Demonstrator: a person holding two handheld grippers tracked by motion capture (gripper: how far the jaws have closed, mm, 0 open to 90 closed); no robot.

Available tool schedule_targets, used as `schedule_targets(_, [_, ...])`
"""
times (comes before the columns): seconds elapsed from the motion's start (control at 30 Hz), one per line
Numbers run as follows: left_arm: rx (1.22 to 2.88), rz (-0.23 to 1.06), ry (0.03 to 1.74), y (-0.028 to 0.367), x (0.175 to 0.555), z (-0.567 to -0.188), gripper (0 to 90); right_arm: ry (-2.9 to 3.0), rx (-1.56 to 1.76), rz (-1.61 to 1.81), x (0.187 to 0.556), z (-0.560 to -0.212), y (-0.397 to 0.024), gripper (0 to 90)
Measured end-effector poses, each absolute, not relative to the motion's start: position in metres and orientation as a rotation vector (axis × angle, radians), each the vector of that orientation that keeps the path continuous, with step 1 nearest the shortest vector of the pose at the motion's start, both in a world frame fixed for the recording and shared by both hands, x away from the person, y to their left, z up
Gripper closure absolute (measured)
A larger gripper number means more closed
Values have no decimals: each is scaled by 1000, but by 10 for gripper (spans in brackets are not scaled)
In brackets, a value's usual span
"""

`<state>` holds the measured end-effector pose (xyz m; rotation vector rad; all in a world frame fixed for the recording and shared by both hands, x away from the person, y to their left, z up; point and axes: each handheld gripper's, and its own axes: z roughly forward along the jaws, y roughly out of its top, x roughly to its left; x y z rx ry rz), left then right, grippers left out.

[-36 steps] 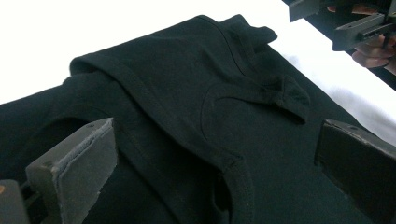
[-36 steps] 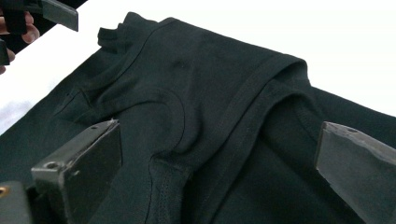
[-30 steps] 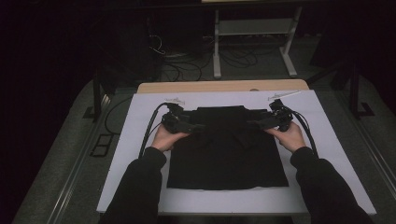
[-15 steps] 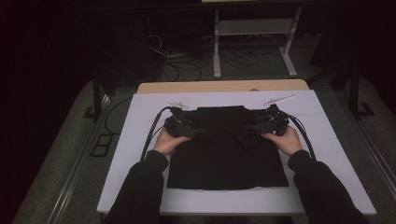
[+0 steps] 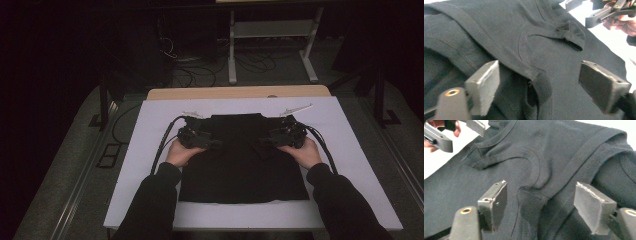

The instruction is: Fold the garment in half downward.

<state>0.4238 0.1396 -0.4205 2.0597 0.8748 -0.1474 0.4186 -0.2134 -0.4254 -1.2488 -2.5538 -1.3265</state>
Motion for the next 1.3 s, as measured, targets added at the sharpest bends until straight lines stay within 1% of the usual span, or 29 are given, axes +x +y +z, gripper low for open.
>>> schedule_targets(0.1, [2070,-149,873,139,423,-422,248,-2552,-1237,-1322,418,-426,-213,316])
schedule_targets(0.2, [2083,-153,876,139,423,-424,344,-2565,-1235,-1311,418,-427,-211,368])
schedule_targets(0.27, [2086,-160,881,140,423,-425,437,-2568,-1233,-1307,418,-427,-210,395])
schedule_targets(0.33, [2077,-180,878,141,424,-427,486,-2570,-1230,-1297,418,-428,-210,410])
schedule_targets(0.5, [2069,-195,872,140,424,-428,579,-2573,-1217,-1280,418,-430,-207,463])
schedule_targets(0.6, [2054,-211,876,139,425,-429,627,-2570,-1212,-1275,418,-431,-206,515])
schedule_targets(0.67, [2054,-218,888,138,425,-430,655,-2570,-1197,-1273,418,-432,-205,571])
schedule_targets(0.8, [2058,-236,890,137,425,-432,747,-2547,-1171,-1282,418,-431,-205,730])
schedule_targets(0.9, [2058,-232,896,137,425,-433,846,-2545,-1159,-1272,418,-431,-205,793])
schedule_targets(1.03, [2057,-238,878,137,425,-432,871,-2542,-1149,-1263,417,-431,-205,814])
schedule_targets(1.3, [2019,-223,865,145,420,-426,878,-2553,-1127,-1319,411,-420,-209,816])
